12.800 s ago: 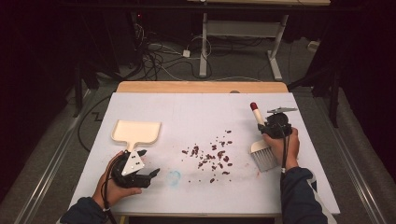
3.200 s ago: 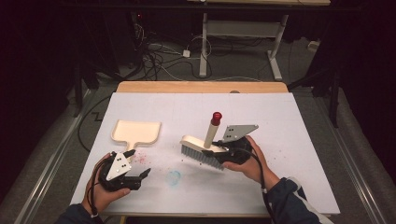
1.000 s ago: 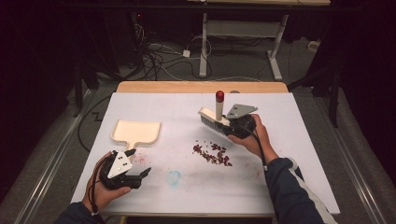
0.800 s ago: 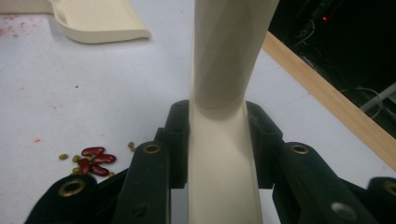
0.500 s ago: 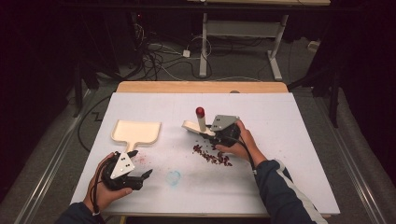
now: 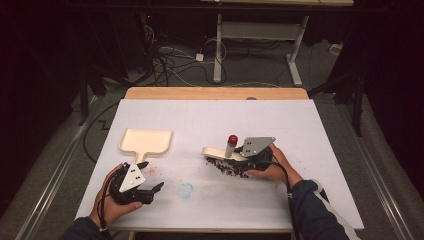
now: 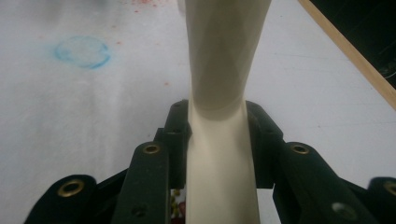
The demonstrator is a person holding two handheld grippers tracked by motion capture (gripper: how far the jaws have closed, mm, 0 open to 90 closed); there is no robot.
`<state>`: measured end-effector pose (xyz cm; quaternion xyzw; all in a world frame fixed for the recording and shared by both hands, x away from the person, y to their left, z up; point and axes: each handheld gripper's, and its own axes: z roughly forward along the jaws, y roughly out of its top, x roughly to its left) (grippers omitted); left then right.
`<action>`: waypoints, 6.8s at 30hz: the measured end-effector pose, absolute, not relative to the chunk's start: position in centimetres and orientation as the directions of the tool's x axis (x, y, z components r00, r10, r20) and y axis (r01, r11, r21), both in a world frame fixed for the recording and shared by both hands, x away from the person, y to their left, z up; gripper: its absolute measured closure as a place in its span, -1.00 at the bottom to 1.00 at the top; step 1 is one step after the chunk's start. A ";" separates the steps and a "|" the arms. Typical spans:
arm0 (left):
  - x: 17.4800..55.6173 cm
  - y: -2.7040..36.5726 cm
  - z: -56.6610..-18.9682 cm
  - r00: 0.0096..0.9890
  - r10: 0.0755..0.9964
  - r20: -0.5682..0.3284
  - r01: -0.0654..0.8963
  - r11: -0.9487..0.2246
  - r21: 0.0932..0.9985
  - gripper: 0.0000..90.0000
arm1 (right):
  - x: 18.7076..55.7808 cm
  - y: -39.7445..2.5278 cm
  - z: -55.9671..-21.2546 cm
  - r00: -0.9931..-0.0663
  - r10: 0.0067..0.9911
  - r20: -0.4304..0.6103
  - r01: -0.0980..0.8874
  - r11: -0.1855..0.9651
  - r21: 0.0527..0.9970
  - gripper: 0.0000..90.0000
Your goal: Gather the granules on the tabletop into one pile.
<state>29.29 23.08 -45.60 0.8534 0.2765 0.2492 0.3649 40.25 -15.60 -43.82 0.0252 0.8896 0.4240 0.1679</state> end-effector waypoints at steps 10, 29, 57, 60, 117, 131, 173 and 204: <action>29.2 23.1 -45.5 0.725 0.650 0.227 0.286 -0.584 0.760 -0.60 | 39.9 -16.9 -42.3 -0.887 0.310 -0.341 -0.074 0.635 0.769 0.50; 28.8 22.9 -45.3 0.735 0.638 0.228 0.271 -0.586 0.764 -0.60 | 35.6 -18.9 -40.8 -0.559 0.799 -0.220 0.441 0.511 0.738 0.50; 28.9 23.0 -45.3 0.732 0.644 0.224 0.275 -0.579 0.767 -0.60 | 34.3 -12.3 -41.1 -0.483 0.835 -0.265 0.355 0.463 0.812 0.51; 29.0 23.0 -45.2 0.728 0.646 0.231 0.274 -0.582 0.766 -0.60 | 33.7 -12.2 -40.2 -0.505 0.842 -0.192 0.343 0.400 0.850 0.51; 29.1 23.1 -45.4 0.736 0.637 0.228 0.282 -0.596 0.752 -0.59 | 31.9 -15.4 -41.6 -0.983 0.174 -0.055 0.054 0.565 0.823 0.50; 29.5 22.7 -45.7 0.749 0.622 0.228 0.281 -0.610 0.741 -0.59 | 37.7 -16.8 -43.0 -0.994 0.053 -0.091 -0.044 0.580 0.814 0.50; 29.6 22.9 -46.0 0.756 0.618 0.216 0.292 -0.614 0.734 -0.59 | 43.1 -13.7 -43.5 -0.919 0.296 -0.259 -0.034 0.596 0.802 0.50; 29.2 22.8 -45.6 0.758 0.610 0.230 0.278 -0.622 0.732 -0.59 | 35.1 -9.9 -41.9 -0.792 0.608 0.055 0.339 0.363 0.868 0.50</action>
